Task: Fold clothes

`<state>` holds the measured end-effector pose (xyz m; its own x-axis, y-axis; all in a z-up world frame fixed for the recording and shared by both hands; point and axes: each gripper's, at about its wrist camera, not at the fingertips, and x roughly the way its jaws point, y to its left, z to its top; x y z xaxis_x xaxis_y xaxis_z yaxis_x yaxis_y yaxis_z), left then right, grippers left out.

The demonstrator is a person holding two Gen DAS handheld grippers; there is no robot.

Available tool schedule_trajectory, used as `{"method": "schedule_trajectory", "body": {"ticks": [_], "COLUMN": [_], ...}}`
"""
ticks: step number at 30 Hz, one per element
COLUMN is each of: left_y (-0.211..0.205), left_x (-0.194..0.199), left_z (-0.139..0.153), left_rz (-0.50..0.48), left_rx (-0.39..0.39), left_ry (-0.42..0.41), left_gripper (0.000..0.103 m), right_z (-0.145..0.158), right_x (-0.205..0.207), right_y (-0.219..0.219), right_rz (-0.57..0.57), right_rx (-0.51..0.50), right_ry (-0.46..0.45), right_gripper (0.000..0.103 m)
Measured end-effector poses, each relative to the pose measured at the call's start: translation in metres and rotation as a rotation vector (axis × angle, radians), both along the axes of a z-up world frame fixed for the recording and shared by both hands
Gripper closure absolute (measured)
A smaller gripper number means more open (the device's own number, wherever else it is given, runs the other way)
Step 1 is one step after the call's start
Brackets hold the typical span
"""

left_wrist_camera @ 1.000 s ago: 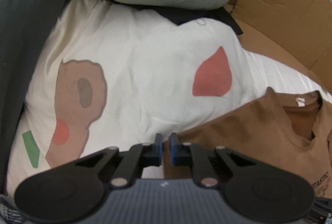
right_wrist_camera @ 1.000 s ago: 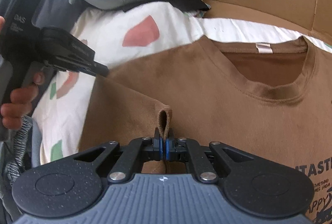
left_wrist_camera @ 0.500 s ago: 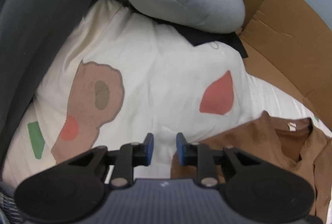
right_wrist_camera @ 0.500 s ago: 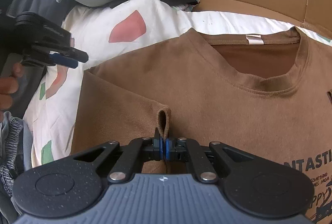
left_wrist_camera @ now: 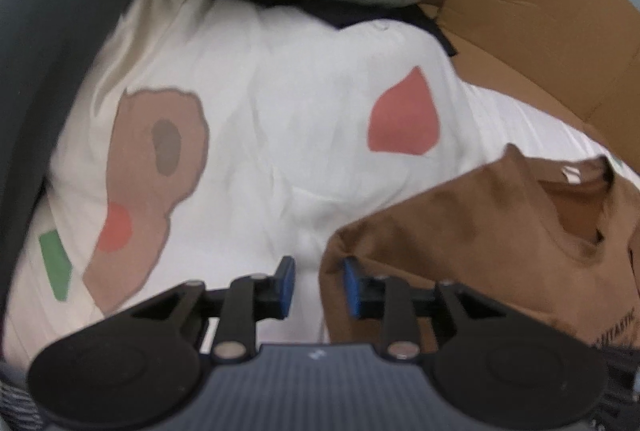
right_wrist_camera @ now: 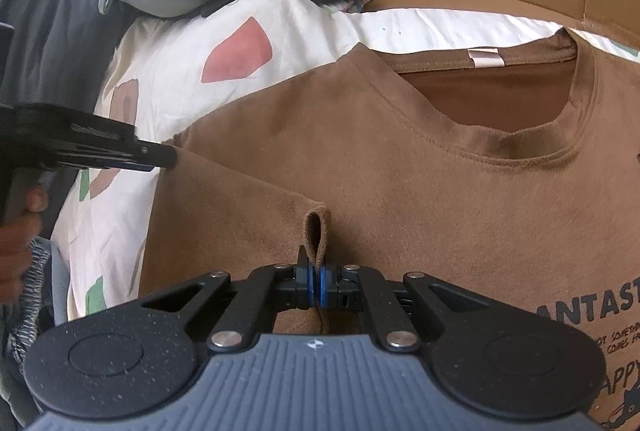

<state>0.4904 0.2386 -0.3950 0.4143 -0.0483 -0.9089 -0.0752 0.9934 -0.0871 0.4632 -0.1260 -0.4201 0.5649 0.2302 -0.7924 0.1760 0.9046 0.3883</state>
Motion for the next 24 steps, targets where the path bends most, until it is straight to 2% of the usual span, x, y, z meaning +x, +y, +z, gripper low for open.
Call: {"method": "schedule_trajectory", "body": {"ticks": [7, 13, 17, 20, 22, 24], "left_y": [-0.004, 0.001, 0.000, 0.000, 0.002, 0.004], "left_x": [0.002, -0.001, -0.006, -0.017, -0.027, -0.039], "left_z": [-0.006, -0.007, -0.003, 0.007, 0.016, 0.025], "left_rz": [0.036, 0.061, 0.066, 0.055, 0.045, 0.041], "left_rx": [0.024, 0.008, 0.043, 0.057, 0.061, 0.050], "left_ry": [-0.003, -0.008, -0.024, -0.039, -0.045, -0.052], "left_gripper": [0.078, 0.073, 0.060, 0.062, 0.062, 0.062], "right_z": [-0.003, -0.016, -0.015, -0.013, -0.009, -0.003], "right_x": [0.001, 0.000, -0.004, -0.014, -0.019, -0.024], "right_y": [-0.013, -0.030, -0.044, -0.051, -0.050, -0.052], "right_rz": [-0.042, -0.103, -0.171, -0.215, -0.201, -0.201], "right_rx": [0.053, 0.124, 0.167, 0.213, 0.198, 0.189], "right_ry": [0.003, 0.026, 0.017, 0.027, 0.029, 0.024], "right_gripper": [0.102, 0.097, 0.095, 0.092, 0.088, 0.076]}}
